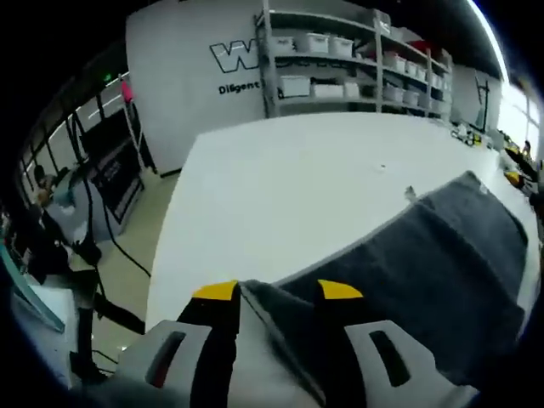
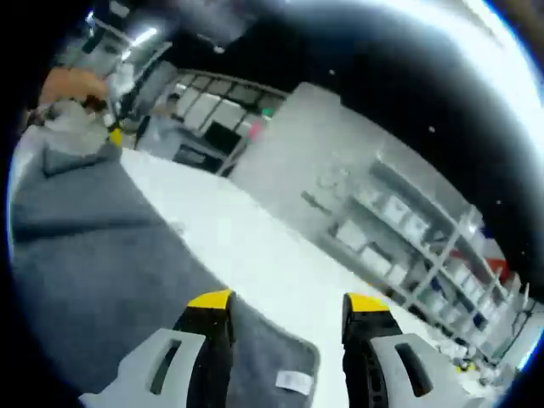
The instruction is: Open the folded towel by lifting each exposed corner and separating the folded layers until the towel lies flat within the target outline without major curled edges
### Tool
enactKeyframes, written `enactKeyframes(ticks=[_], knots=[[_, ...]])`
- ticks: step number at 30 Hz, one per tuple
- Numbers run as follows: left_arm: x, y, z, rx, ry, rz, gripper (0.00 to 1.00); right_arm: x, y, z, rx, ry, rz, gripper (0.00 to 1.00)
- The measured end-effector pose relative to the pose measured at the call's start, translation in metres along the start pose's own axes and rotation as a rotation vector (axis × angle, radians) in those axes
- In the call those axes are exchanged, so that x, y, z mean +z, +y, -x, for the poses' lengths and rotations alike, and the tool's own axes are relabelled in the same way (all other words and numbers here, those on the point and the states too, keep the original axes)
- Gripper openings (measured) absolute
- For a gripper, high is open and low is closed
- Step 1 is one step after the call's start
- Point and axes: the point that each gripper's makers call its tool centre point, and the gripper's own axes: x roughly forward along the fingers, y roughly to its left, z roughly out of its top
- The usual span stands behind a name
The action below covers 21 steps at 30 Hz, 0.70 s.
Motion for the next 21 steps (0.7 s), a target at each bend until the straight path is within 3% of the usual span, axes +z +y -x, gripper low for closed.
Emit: enactKeyframes(ticks=[3, 5, 7, 10, 13, 17, 19, 21], knots=[[-0.001, -0.003, -0.004, -0.006, 0.000, 0.004, 0.32, -0.041, -0.028, -0.020, 0.029, 0.100, -0.192, 0.37], [-0.006, -0.007, -0.007, -0.005, 0.015, 0.000, 0.31, -0.067, -0.037, -0.030, 0.036, 0.175, -0.191, 0.26], [-0.008, -0.008, -0.009, -0.004, 0.023, -0.004, 0.28, -0.082, -0.038, -0.039, 0.061, 0.204, -0.227, 0.19], [-0.012, -0.020, -0.004, -0.001, 0.023, -0.011, 0.22, -0.094, -0.033, -0.051, 0.112, 0.202, -0.320, 0.18], [-0.012, -0.020, -0.006, -0.007, 0.020, 0.006, 0.16, -0.106, -0.030, -0.058, 0.123, 0.229, -0.338, 0.20], [-0.019, -0.021, -0.006, 0.003, 0.043, -0.005, 0.18, -0.111, -0.015, -0.063, 0.177, 0.213, -0.393, 0.20], [-0.018, -0.023, -0.005, -0.009, 0.032, 0.013, 0.16, -0.119, -0.009, -0.061, 0.175, 0.246, -0.363, 0.16], [-0.019, -0.022, -0.004, 0.002, 0.025, 0.009, 0.01, -0.125, -0.010, -0.060, 0.152, 0.270, -0.296, 0.11]])
